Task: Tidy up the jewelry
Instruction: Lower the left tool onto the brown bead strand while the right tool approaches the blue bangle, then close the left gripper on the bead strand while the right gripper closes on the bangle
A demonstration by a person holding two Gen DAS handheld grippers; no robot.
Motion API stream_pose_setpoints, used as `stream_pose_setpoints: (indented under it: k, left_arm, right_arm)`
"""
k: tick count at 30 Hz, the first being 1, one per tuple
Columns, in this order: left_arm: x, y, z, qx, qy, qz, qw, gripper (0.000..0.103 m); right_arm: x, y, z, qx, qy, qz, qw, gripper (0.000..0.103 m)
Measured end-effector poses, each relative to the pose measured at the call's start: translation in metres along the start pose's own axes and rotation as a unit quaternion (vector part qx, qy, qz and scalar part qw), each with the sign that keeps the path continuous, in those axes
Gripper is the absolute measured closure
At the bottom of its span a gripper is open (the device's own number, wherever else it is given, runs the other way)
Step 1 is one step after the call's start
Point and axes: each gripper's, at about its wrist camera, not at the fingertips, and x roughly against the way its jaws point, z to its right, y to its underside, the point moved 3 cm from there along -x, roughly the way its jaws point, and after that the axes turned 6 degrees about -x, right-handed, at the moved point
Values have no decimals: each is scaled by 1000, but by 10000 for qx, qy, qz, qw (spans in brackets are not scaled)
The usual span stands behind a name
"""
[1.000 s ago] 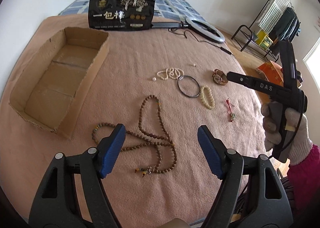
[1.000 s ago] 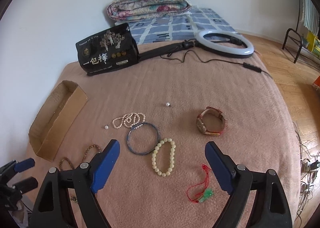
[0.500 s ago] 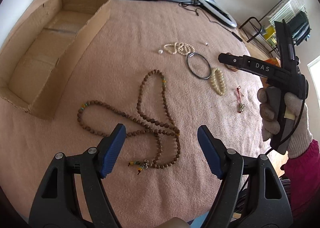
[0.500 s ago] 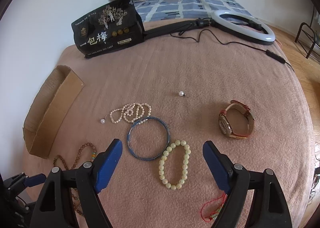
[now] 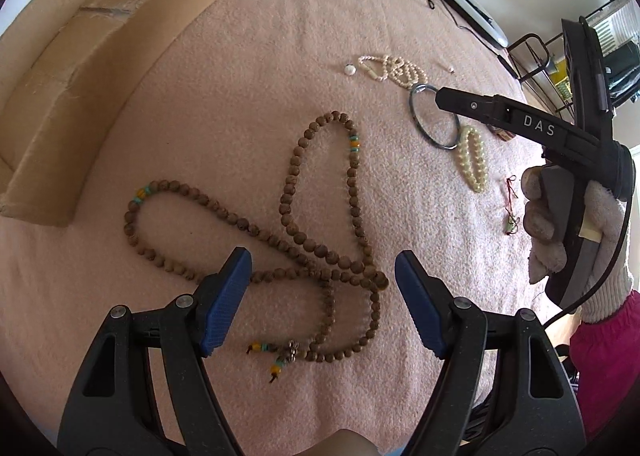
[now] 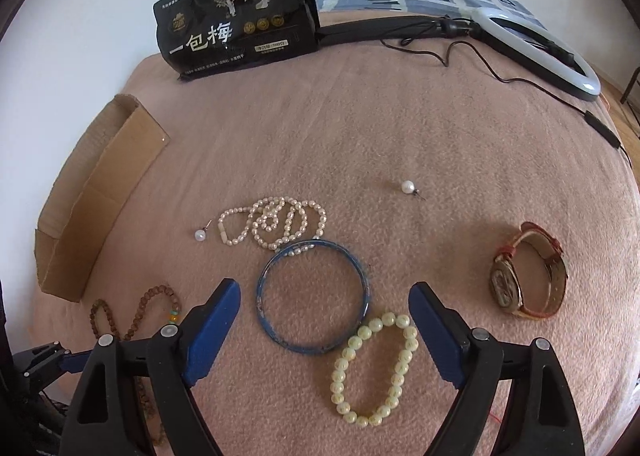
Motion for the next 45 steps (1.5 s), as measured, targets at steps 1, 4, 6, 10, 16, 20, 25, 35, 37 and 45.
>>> stream_pose_setpoints:
  k: [1,4,6,10,16,20,25,35,37,45]
  left_arm:
    - [-3,0,0,17,8,-17,10000,26]
    - [-11,0,-1,10,-21,-82,10000,26]
    - [-15,0,-2,47,-38,-114,9999,26]
    - [-20,-3,-3,90,-10,-61,9999,26]
    - [-20,-1,0,-66,-101,-25,9999,27]
    - [-23,-1,6,-254,-327,24,9991,36]
    - [-23,0,4,-305,-526,90,9981,55]
    - [-19,-2,-5,-211,-492,184,9984,96]
    - [-18,-3,-3,-210,-452,189,9986,98]
    - [8,-8,8,-301,-231,487,9981,99]
  right_arm:
    - [-1,-2,-1,20,33,-7,10000,14]
    - [-7,-9,-2,18,57,-28,10000,13]
    - [-10,-13,-4,79,54,-70,9999,12]
    - [-17,-17,-9,228,110,-185,9995,12]
    - [-26,-13,-17,619,242,-292,9974,8]
    - [-27,-7,-21,845,240,-368,9954,8]
    - [-29,0,-26,1067,453,-405,9924,11]
    - [-23,6,-23,1063,517,-390,9922,30]
    - [-25,5,-23,1070,529,-377,9921,30]
    - [-10,13,-26,965,356,-274,9943,30]
